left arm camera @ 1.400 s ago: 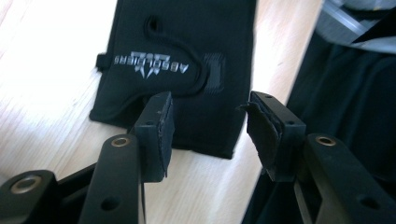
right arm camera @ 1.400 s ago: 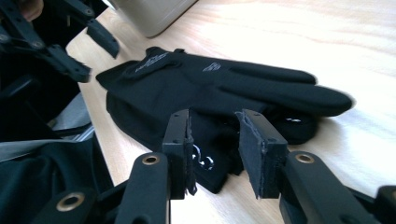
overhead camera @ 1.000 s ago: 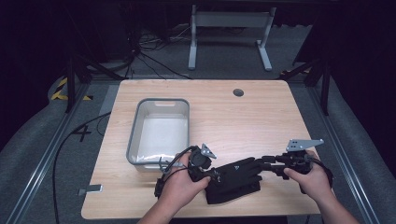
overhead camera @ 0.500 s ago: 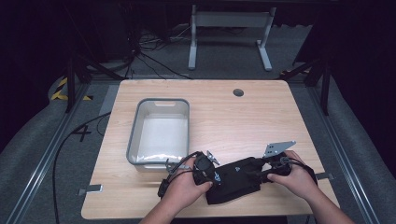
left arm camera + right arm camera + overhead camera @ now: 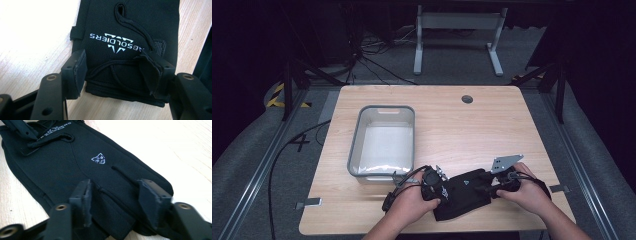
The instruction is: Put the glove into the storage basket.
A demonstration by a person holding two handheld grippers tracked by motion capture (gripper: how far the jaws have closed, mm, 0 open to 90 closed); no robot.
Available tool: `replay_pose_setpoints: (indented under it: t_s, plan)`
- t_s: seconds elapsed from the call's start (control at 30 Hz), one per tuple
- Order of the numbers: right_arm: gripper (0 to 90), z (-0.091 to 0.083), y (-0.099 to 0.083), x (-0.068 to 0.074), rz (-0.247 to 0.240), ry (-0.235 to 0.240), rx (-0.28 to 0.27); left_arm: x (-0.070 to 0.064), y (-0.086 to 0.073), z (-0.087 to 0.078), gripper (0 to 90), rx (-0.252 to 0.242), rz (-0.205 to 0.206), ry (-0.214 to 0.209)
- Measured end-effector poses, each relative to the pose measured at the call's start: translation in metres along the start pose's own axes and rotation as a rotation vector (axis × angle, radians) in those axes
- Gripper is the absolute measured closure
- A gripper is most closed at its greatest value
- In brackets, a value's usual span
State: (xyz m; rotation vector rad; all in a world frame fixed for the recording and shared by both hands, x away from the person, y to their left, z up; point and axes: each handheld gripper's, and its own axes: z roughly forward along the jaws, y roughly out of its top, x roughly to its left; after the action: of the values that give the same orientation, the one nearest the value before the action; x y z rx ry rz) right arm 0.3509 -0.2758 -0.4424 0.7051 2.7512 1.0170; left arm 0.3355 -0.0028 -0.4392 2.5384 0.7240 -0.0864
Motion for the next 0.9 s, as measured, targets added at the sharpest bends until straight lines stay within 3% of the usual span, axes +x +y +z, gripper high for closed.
replay_pose_setpoints:
  t_s: [0.1, 0.37, 0.43, 0.5, 0.6, 0.9]
  plan:
    - [63.1, -0.0014, -0.0017, -0.0029, 0.003, 0.003, -0.004, -0.0012, 0.0009, 0.0007, 43.4, 0.002, 0.014, 0.013]
    - [80.2, -0.0029, -0.0014, -0.0018, 0.002, -0.018, 0.004, 0.0001, 0.0045, 0.0000, 56.6, 0.001, -0.001, 0.015]
    - [81.6, -0.0034, -0.0013, -0.0013, 0.004, -0.023, 0.004, 0.0007, 0.0049, -0.0012, 59.8, 0.000, 0.000, 0.022]
    - [82.4, -0.0040, -0.0012, -0.0008, 0.012, -0.025, 0.000, 0.0008, 0.0048, -0.0033, 73.4, -0.006, 0.002, 0.066]
    - [83.2, -0.0063, -0.0004, -0.0007, 0.028, -0.023, -0.005, 0.0023, 0.0047, -0.0043, 82.1, -0.012, -0.005, 0.066]
    - [83.3, -0.0079, -0.0013, 0.0006, 0.053, -0.025, -0.026, -0.0001, 0.0060, -0.0034, 87.4, -0.005, 0.006, 0.087]
